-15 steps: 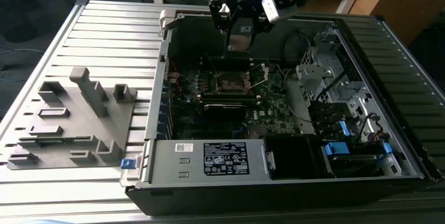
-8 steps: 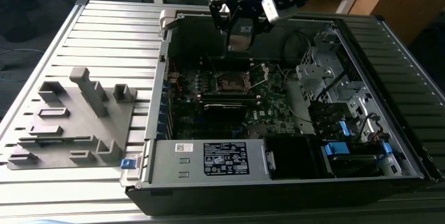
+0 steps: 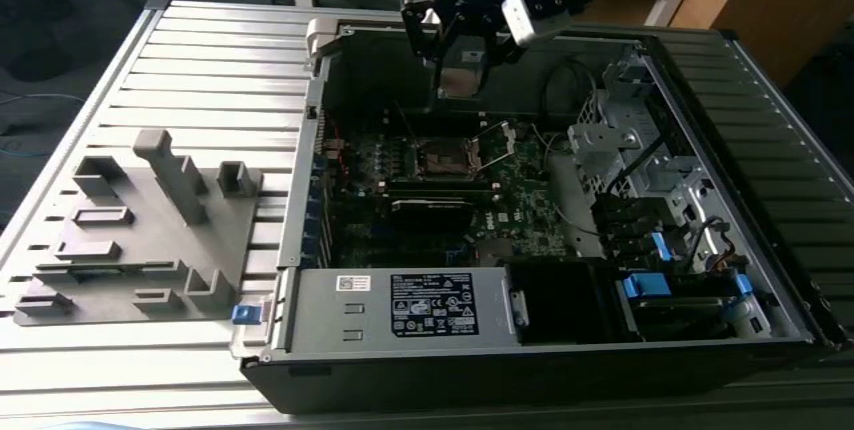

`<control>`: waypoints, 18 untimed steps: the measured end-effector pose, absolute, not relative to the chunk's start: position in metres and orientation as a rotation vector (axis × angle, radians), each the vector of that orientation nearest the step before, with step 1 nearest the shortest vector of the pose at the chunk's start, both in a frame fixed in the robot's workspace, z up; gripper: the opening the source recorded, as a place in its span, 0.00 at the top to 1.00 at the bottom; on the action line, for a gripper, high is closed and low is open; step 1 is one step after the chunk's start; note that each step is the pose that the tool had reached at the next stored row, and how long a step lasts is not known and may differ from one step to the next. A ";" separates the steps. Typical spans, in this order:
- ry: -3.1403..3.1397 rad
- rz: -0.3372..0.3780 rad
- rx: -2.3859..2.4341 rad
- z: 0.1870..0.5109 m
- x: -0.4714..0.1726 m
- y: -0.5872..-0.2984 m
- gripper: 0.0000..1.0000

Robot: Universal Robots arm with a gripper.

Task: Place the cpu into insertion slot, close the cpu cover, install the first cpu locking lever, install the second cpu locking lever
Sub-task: 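Place the cpu into insertion slot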

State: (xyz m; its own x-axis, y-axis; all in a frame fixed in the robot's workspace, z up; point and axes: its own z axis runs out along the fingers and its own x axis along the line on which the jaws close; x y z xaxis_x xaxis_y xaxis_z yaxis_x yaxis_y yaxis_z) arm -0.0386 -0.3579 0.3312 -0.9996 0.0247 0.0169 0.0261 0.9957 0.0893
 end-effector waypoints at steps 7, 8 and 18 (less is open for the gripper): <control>-3.125 -0.140 -0.040 0.322 -0.039 -0.358 0.46; -3.126 -0.141 -0.040 0.320 -0.039 -0.358 0.46; -3.128 -0.141 -0.040 0.315 -0.040 -0.358 0.46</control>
State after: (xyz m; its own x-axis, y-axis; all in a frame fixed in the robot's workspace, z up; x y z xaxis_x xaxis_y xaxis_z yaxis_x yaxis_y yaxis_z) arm -0.0398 -0.3579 0.3154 -0.9996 0.0248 0.0112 0.0257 0.9957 0.0895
